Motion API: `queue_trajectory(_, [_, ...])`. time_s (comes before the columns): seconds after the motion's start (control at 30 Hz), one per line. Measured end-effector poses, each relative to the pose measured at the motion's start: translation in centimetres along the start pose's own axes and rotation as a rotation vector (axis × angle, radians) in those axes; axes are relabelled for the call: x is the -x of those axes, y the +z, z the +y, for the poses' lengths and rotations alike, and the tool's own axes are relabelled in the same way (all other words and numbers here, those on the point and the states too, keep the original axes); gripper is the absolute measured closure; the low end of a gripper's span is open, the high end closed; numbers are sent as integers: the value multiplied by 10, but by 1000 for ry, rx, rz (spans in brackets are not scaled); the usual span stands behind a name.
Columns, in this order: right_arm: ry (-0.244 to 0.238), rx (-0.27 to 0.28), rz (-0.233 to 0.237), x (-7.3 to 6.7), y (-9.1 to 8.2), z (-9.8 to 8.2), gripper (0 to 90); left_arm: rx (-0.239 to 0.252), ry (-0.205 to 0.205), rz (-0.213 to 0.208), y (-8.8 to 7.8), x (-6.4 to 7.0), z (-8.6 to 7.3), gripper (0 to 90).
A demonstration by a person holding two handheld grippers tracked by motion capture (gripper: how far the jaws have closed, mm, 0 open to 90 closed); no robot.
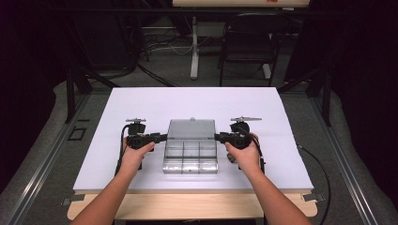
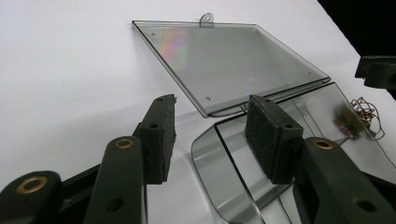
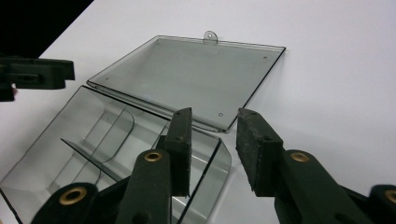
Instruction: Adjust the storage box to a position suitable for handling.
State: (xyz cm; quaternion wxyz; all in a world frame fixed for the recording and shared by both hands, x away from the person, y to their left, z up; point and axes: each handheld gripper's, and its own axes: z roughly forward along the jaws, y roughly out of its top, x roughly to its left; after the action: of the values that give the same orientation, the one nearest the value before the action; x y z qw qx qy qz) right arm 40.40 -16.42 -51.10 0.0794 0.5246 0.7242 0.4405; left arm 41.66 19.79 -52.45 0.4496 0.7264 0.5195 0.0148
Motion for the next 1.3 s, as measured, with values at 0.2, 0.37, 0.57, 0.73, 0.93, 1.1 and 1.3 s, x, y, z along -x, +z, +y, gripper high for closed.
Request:
queue_trajectory(0.2, [-17,6,-10,0,-11,-12,689,24,18,6,-14,1,-7,527])
queue_trajectory(0.37, [-27,15,-10,1,-16,-18,706,27,1,-15,-19,-3,-12,528])
queue_trajectory(0.57, [-55,27,-12,-4,-24,-28,712,27,0,-11,-21,-4,-15,528])
queue_trajectory(0.73, [-95,31,-45,-5,-31,-36,712,25,10,-14,-22,-1,-16,528])
queue_trajectory(0.93, [-107,25,-68,0,-43,-41,710,26,26,-22,-25,3,-18,526])
queue_trajectory(1.1, [-98,26,-93,11,-53,-48,705,31,19,-24,-28,3,-19,526])
queue_trajectory(1.3, [-88,24,-109,22,-55,-56,693,28,27,-24,-29,2,-21,524])
